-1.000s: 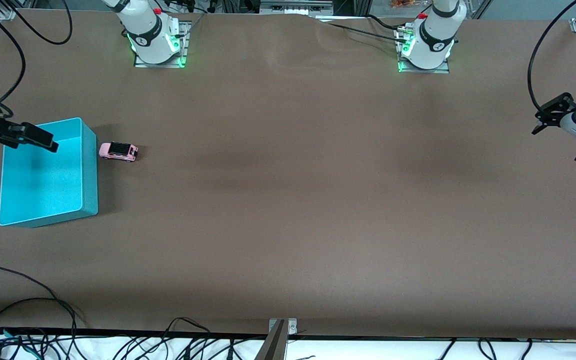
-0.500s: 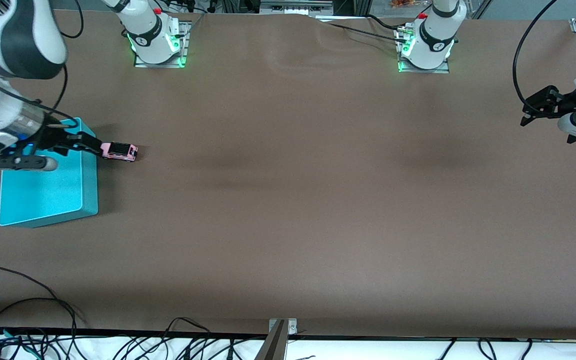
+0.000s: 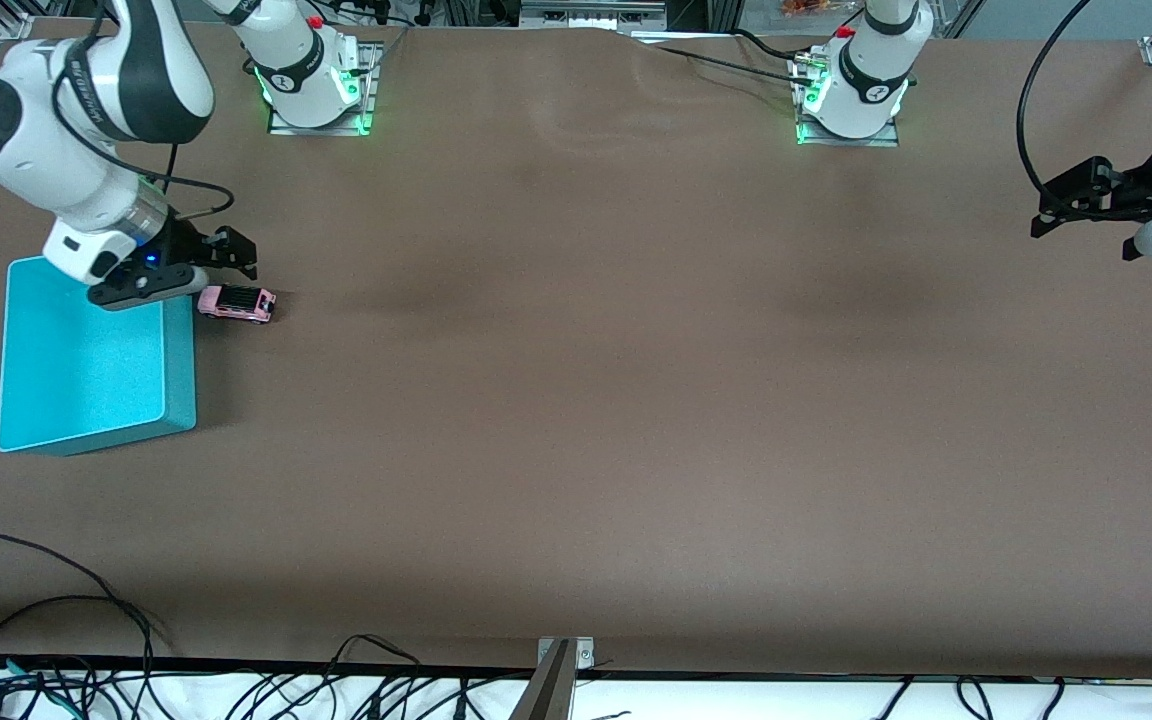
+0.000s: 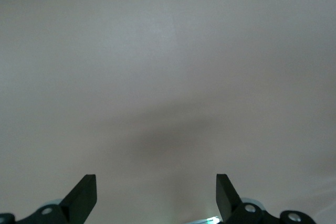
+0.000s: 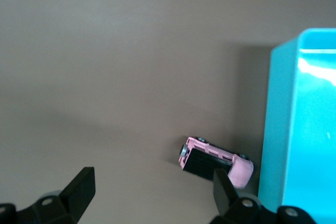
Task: Wind and store pink jeep toy
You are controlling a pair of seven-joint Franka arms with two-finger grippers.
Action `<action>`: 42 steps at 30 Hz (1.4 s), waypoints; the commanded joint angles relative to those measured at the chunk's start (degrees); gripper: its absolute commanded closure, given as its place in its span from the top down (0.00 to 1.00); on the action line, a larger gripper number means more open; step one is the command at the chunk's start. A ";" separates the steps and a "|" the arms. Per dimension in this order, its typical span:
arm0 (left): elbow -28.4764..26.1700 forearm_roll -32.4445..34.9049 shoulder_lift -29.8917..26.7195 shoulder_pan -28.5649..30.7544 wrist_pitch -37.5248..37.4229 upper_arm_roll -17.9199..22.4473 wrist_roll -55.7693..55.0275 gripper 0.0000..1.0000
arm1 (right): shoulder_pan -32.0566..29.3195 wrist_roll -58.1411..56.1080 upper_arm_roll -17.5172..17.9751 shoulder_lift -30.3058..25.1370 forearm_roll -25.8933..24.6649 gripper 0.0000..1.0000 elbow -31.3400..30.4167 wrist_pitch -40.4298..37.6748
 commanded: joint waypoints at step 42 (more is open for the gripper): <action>-5.39 -0.59 -6.07 -0.99 -0.67 -0.75 -11.94 1.00 | -0.54 -63.01 -8.55 12.04 0.40 0.95 -16.88 31.93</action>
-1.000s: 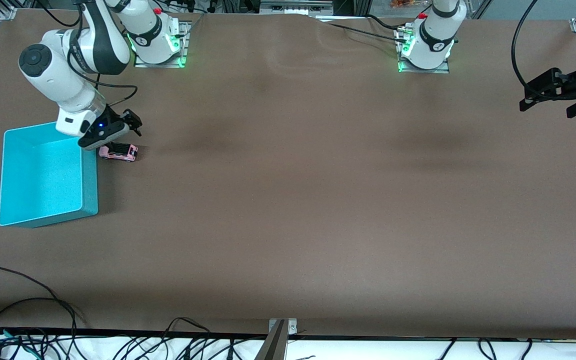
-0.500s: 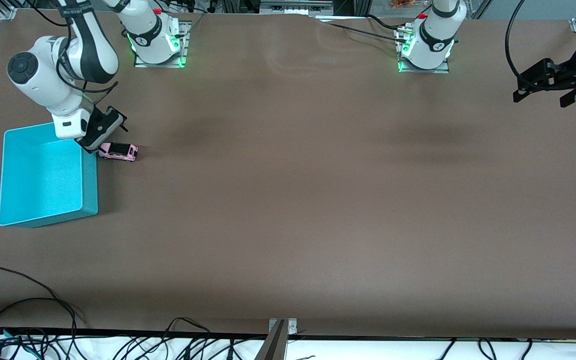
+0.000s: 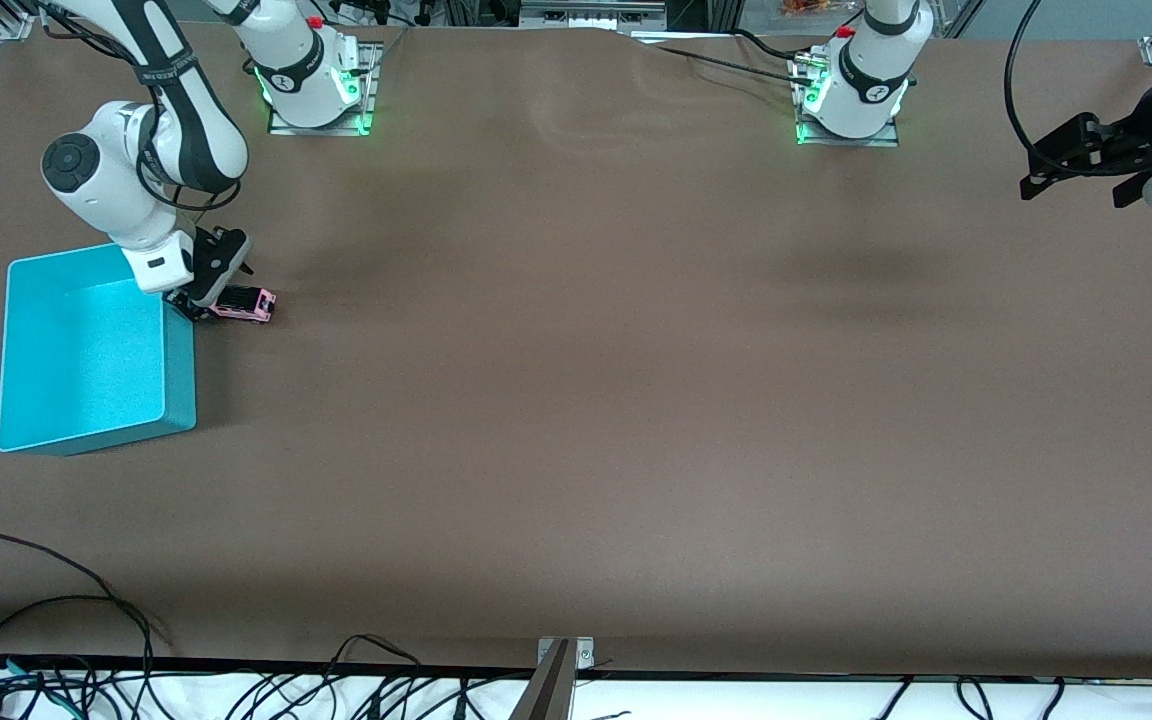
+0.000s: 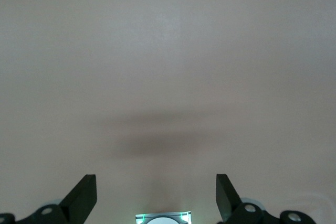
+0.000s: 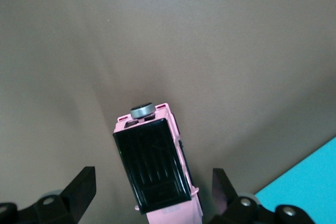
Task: Wind and store pink jeep toy
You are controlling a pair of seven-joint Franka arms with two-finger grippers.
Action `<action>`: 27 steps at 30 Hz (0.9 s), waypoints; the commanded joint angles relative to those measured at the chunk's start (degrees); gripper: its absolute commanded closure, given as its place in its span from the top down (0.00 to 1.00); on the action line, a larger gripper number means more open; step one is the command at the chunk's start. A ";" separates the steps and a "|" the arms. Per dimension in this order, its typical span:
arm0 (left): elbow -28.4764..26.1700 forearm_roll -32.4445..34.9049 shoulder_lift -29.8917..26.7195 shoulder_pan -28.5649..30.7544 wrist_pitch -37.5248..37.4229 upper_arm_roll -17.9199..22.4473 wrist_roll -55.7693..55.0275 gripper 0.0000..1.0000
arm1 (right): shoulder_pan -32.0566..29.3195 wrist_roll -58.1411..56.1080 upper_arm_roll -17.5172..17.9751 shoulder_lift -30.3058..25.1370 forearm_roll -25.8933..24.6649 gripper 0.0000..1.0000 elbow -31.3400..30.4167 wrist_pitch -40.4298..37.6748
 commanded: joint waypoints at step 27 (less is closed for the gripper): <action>2.08 -0.29 3.95 3.31 0.99 1.49 -0.05 1.00 | 0.18 -3.50 1.26 -2.46 0.41 0.18 0.14 0.59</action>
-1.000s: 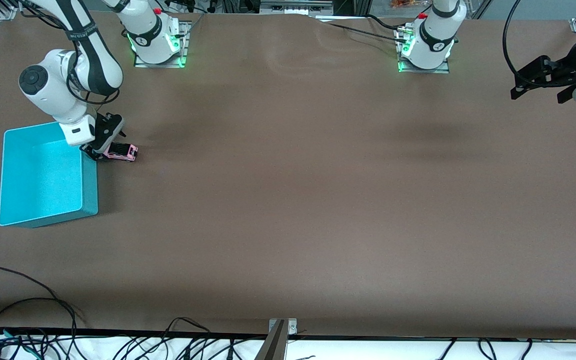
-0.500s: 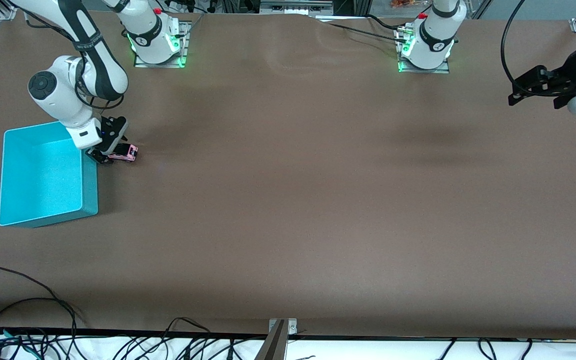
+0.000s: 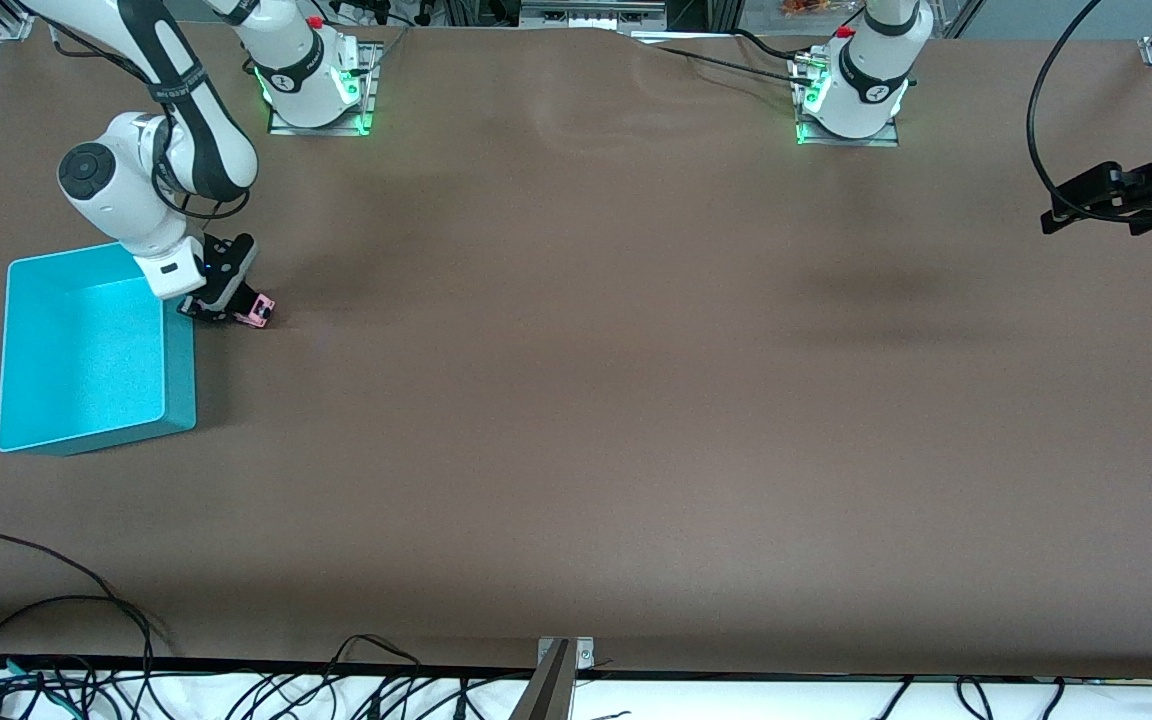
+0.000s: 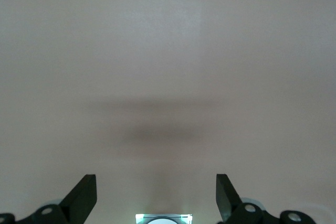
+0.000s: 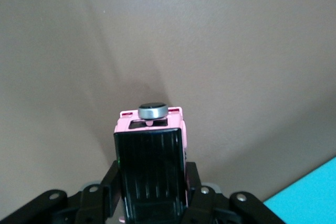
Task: Wind and store pink jeep toy
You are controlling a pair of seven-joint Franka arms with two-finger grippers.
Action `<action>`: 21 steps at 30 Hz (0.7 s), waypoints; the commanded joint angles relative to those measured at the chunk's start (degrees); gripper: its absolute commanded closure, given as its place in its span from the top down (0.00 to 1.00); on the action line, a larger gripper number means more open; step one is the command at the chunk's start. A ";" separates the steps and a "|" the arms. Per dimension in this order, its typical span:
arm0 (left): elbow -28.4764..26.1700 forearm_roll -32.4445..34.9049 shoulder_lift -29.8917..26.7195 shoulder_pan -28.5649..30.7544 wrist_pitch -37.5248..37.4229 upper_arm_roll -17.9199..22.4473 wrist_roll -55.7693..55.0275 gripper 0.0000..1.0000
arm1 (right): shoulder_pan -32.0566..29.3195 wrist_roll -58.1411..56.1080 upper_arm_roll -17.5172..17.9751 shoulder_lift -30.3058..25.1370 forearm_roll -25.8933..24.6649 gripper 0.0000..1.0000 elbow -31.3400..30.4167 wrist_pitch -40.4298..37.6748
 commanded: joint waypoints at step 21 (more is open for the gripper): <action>2.30 -0.30 0.64 0.54 -0.34 -0.04 0.04 1.00 | 0.04 -0.11 1.97 -16.14 -0.38 0.19 14.10 -33.46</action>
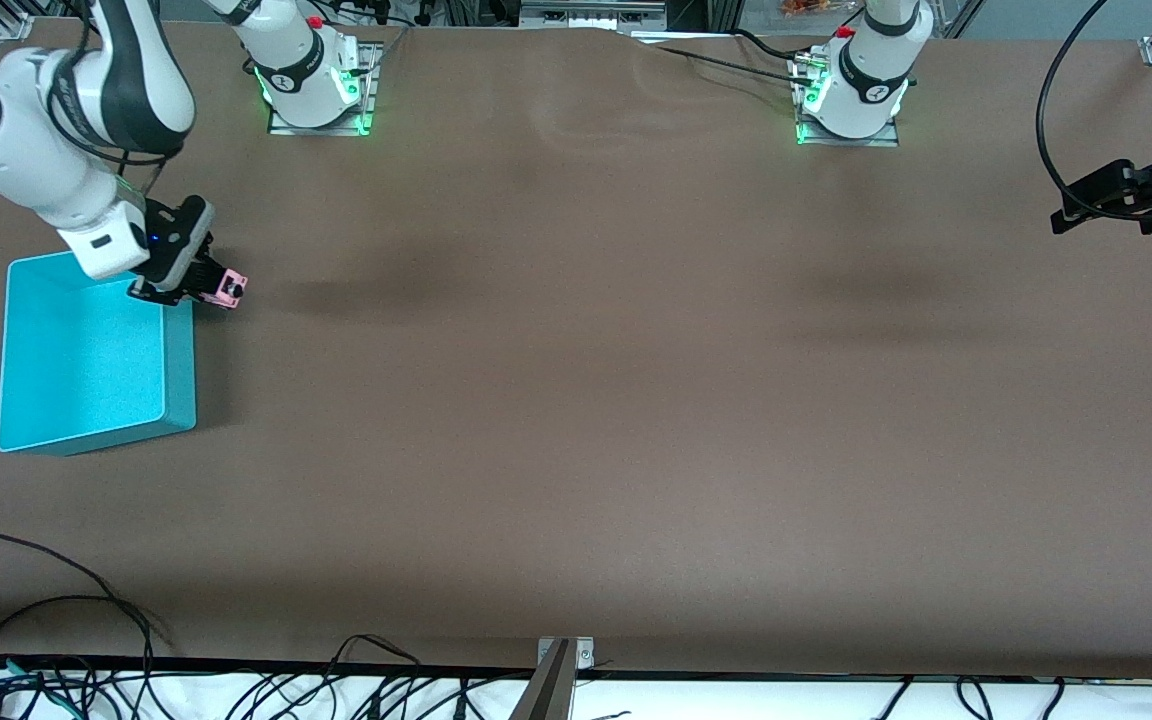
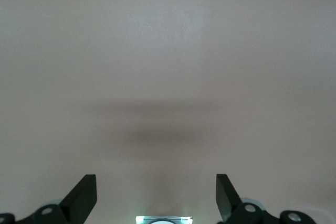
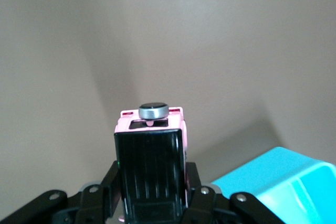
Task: Wind and store pink jeep toy
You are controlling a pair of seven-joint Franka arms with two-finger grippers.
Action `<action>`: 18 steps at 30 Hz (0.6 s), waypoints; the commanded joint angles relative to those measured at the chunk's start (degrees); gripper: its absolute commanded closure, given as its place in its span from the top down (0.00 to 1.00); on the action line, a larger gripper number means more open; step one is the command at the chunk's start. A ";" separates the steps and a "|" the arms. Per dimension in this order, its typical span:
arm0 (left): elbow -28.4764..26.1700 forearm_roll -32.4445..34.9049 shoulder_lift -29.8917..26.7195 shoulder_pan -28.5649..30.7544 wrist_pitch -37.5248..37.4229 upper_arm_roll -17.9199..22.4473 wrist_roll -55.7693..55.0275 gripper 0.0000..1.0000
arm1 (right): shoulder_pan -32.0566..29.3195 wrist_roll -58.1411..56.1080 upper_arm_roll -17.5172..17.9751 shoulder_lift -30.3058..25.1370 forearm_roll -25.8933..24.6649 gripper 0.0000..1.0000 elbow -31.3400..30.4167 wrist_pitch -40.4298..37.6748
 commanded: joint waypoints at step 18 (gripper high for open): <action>1.59 -0.30 0.61 0.26 -0.34 0.04 0.04 1.00 | -0.75 -20.63 -12.94 1.81 -6.62 0.19 5.86 -3.42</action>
